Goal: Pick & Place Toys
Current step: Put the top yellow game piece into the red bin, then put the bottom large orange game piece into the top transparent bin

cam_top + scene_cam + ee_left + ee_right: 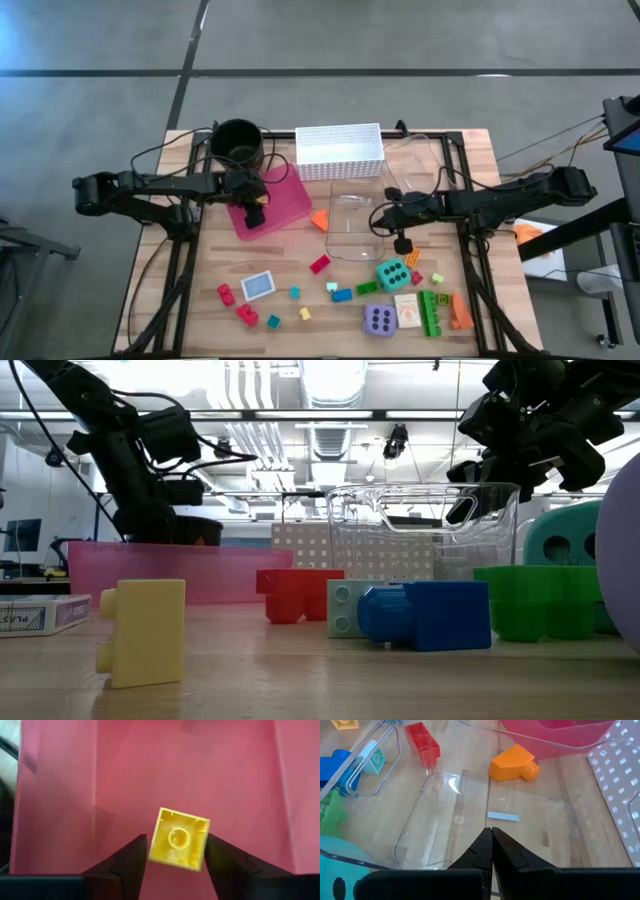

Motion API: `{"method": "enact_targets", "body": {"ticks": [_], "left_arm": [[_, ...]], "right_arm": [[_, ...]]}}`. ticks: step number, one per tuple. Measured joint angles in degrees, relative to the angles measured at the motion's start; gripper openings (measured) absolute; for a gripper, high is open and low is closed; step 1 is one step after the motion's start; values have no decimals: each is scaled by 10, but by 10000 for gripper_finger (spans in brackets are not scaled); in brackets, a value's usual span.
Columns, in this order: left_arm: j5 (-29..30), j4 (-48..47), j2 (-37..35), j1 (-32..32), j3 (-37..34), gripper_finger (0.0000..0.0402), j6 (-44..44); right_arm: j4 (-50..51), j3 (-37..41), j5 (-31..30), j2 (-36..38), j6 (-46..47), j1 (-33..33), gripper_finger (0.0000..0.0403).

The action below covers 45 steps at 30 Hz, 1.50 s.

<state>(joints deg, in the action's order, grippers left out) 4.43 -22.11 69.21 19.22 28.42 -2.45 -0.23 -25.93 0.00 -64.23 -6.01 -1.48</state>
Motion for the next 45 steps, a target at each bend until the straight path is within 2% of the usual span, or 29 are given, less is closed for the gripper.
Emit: {"method": "enact_targets", "body": {"ticks": [6,10,23,26,31,35,39,45], "left_arm": [[36,0,0,0,0,293,-4],[37,0,0,0,3,321,-4],[35,1,0,-33,116,326,10],[35,1,0,-42,133,326,11],[35,10,0,-54,136,326,11],[35,27,0,-66,135,326,11],[35,44,0,-79,135,326,10],[35,46,0,-86,135,326,9]], "right_arm": [[0,0,1,0,0,0,9],[0,0,1,0,0,0,9],[-4,0,7,0,0,0,9],[-3,0,32,0,0,0,9],[-5,0,63,0,0,0,9],[0,-10,36,1,-4,0,9],[9,-30,40,1,-4,-2,9],[113,-84,59,1,-7,-6,9]]}}
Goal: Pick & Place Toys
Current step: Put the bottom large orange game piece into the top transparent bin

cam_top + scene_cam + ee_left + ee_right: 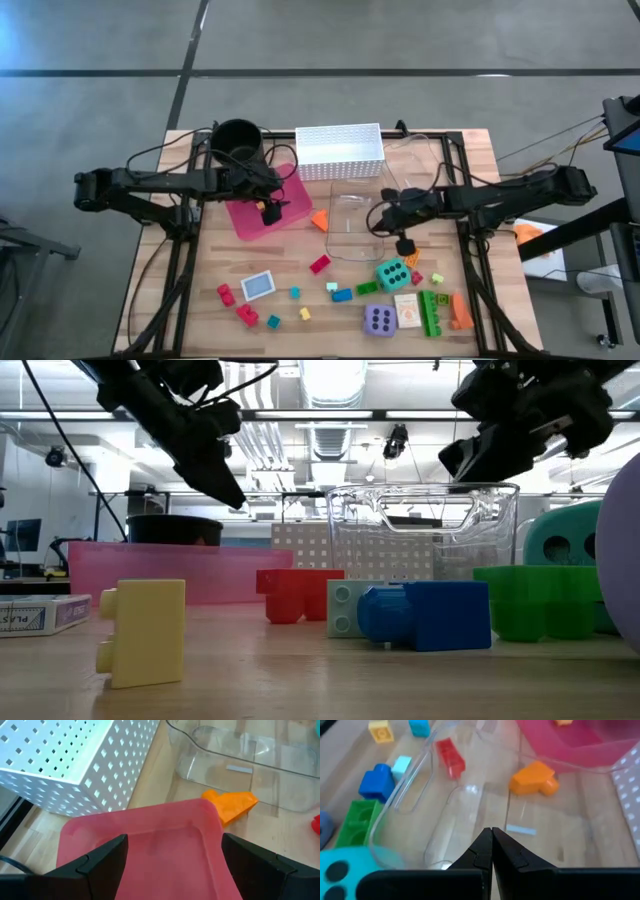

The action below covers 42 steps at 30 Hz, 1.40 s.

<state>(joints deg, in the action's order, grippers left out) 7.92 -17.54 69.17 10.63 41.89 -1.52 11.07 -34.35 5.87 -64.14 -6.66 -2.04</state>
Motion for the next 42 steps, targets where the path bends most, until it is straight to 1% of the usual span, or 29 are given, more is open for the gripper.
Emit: {"method": "enact_targets", "body": {"ticks": [3,8,12,19,23,28,32,36,42], "left_arm": [[0,0,0,-1,0,326,1],[2,3,0,-1,0,326,2],[2,5,0,-1,0,326,2],[2,6,0,-1,0,326,0],[2,6,0,-1,0,326,0],[2,6,0,-1,-1,326,0],[2,5,0,-1,-1,326,0],[2,5,0,-1,-1,326,0],[2,6,0,-1,-1,326,0]], "right_arm": [[41,-24,0,0,-20,0,9],[48,-53,0,0,-26,0,9],[59,-56,0,0,-23,0,9],[126,-56,0,0,49,-16,9],[136,-56,2,5,58,-32,9],[143,-56,1,25,69,-37,9],[189,-56,1,46,88,-37,9],[239,-55,1,64,135,-37,9],[252,-55,1,76,175,-54,9]]}}
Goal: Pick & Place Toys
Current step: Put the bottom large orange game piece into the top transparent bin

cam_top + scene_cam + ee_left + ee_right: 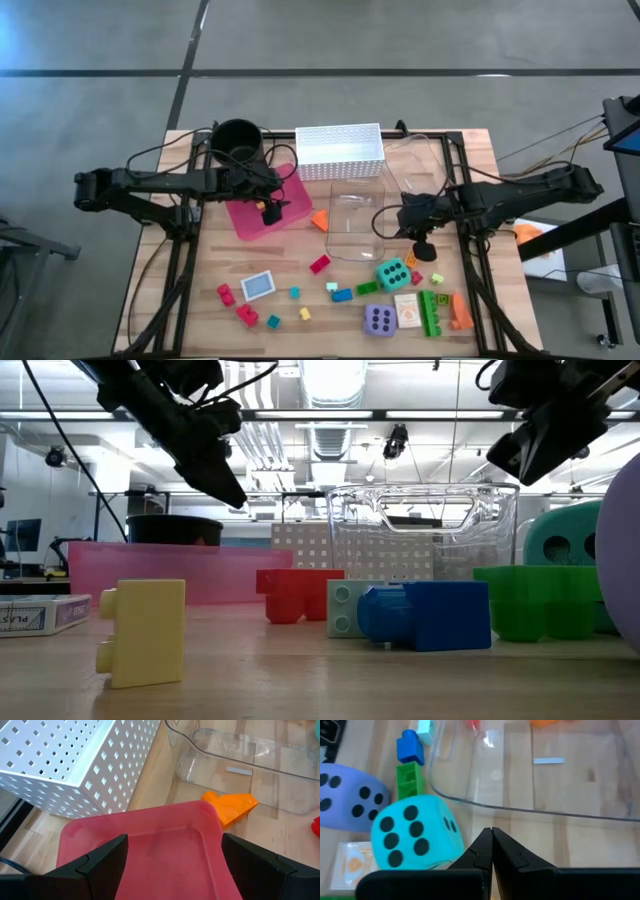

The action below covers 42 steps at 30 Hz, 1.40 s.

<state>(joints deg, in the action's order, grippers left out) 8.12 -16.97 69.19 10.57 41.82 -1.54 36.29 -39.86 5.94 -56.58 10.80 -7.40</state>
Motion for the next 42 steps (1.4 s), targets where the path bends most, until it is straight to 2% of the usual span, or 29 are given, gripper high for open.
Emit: {"method": "enact_targets", "body": {"ticks": [18,27,42], "left_arm": [[0,0,0,0,0,326,0],[0,0,0,0,0,326,0],[0,0,0,0,0,326,0]], "right_arm": [[-5,2,0,-7,-19,-2,9],[-21,48,-1,-9,-3,-2,9],[-43,61,-34,-6,2,-2,9]]}}
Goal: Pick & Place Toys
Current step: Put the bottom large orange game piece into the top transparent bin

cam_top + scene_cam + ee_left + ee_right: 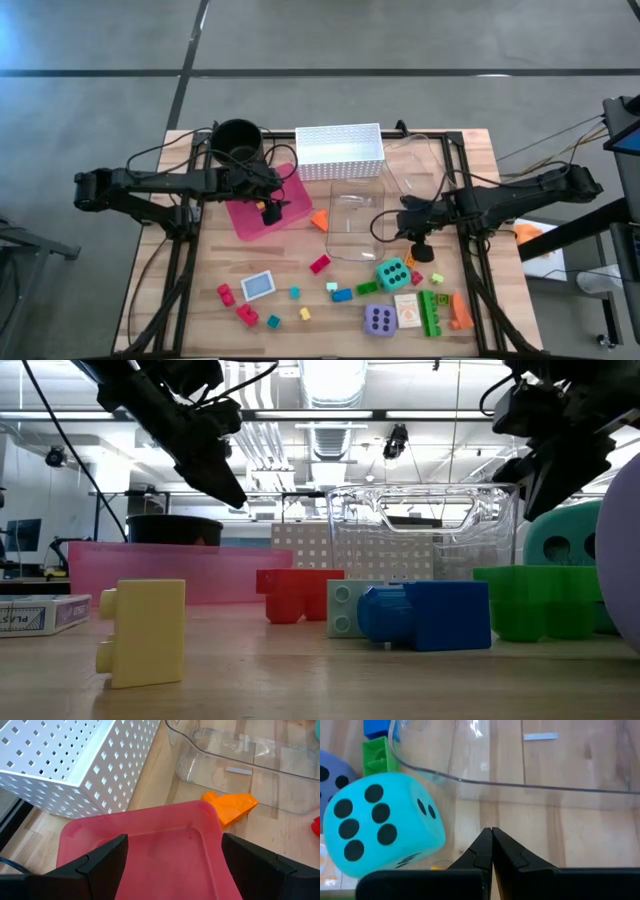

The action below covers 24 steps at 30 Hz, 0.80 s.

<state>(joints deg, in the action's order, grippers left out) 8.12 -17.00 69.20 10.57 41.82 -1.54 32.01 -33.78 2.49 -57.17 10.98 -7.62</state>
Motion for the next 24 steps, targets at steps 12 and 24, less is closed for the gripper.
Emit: {"method": "enact_targets", "body": {"ticks": [12,24], "left_arm": [[0,0,0,0,0,326,0],[0,0,0,0,0,326,0]], "right_arm": [[-40,6,-13,1,75,0,14],[-40,17,-11,0,83,0,143]]}}
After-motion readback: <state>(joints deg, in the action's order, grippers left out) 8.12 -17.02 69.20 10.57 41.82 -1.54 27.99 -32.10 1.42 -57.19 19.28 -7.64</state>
